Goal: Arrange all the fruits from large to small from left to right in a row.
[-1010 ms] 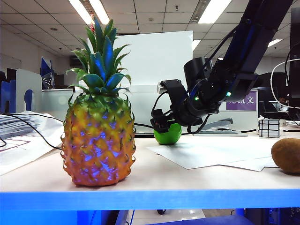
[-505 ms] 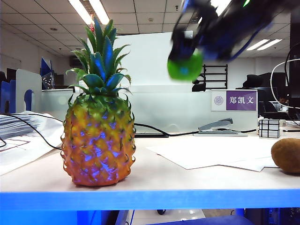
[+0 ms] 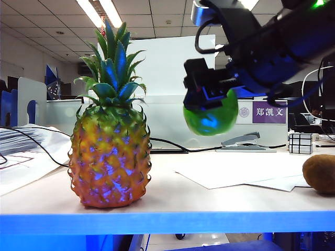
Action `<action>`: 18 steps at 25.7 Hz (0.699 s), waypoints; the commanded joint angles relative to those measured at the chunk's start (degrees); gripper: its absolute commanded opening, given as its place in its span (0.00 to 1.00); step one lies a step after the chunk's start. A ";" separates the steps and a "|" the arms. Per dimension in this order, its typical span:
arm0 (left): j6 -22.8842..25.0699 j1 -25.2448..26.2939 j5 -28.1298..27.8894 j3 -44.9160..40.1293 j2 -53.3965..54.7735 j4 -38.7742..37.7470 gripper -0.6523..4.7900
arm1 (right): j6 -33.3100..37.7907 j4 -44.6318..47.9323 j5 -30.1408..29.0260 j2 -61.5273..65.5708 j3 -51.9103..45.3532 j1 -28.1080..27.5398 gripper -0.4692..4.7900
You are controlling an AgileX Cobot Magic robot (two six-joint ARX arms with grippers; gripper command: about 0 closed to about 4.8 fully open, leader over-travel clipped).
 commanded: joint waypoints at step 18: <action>-1.40 0.04 0.26 0.07 -0.09 0.66 0.17 | 10.16 12.00 -0.31 3.78 -11.80 2.23 0.09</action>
